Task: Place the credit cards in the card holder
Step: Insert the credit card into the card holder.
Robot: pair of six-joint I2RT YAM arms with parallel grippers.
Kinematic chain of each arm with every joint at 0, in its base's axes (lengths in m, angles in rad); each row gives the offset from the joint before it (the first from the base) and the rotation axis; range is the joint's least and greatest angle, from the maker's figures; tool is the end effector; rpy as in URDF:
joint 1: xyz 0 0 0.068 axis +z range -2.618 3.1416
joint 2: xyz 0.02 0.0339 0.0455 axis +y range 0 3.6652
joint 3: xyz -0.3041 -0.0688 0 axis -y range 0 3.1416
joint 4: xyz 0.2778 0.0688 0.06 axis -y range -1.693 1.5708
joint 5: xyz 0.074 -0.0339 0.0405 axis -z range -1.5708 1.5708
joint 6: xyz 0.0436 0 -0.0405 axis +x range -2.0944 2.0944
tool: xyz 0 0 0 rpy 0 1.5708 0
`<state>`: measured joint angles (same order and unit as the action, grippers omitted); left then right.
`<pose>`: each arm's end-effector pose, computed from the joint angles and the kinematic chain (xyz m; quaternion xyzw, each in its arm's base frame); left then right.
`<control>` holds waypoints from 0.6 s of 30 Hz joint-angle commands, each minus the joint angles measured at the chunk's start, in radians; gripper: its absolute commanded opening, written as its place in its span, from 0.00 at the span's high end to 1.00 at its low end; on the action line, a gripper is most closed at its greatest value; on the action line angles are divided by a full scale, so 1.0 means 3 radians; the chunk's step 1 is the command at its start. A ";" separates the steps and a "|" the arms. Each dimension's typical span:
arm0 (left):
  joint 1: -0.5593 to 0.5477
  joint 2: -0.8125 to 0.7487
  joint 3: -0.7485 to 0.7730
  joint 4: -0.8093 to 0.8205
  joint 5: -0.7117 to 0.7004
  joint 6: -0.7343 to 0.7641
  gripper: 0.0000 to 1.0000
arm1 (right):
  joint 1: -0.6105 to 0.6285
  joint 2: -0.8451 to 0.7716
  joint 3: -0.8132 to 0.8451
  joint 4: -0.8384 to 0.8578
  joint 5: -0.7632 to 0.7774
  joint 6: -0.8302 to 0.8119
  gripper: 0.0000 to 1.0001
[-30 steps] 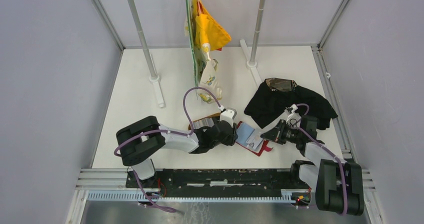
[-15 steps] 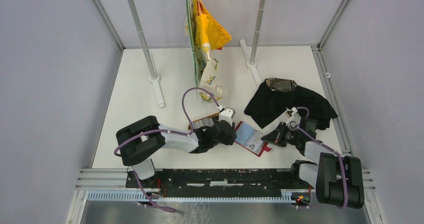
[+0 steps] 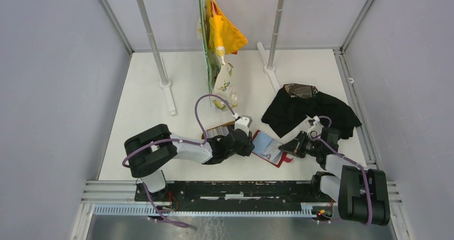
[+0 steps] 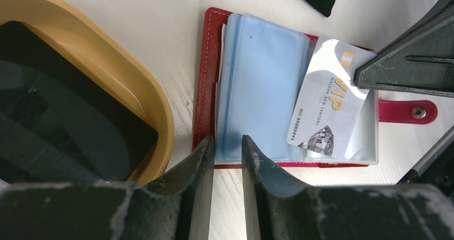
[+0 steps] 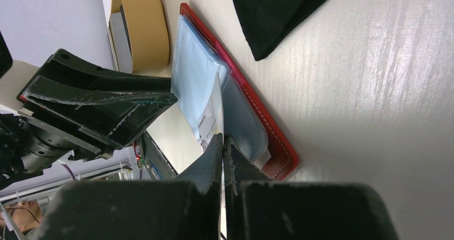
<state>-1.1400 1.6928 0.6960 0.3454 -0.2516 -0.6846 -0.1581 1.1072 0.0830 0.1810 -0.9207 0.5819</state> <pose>0.1563 -0.3141 0.1442 0.1465 0.8787 -0.2793 0.3583 0.1501 0.0112 0.1044 0.1554 0.8378 0.4729 0.2243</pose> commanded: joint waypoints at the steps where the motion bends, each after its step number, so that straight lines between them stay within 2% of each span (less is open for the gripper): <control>1: -0.0025 0.0059 -0.0065 0.0086 0.0179 -0.0184 0.69 | -0.0005 -0.0060 -0.0099 0.0350 0.0016 0.0196 1.00; 18: -0.0034 0.0050 -0.0116 0.0144 0.0214 -0.0224 0.69 | 0.0168 0.0081 -0.0018 0.0169 0.0134 -0.0083 1.00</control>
<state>-1.1400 1.6928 0.6792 0.3775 -0.2260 -0.7094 -0.1261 1.1194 0.0578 0.2440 -0.9112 0.6029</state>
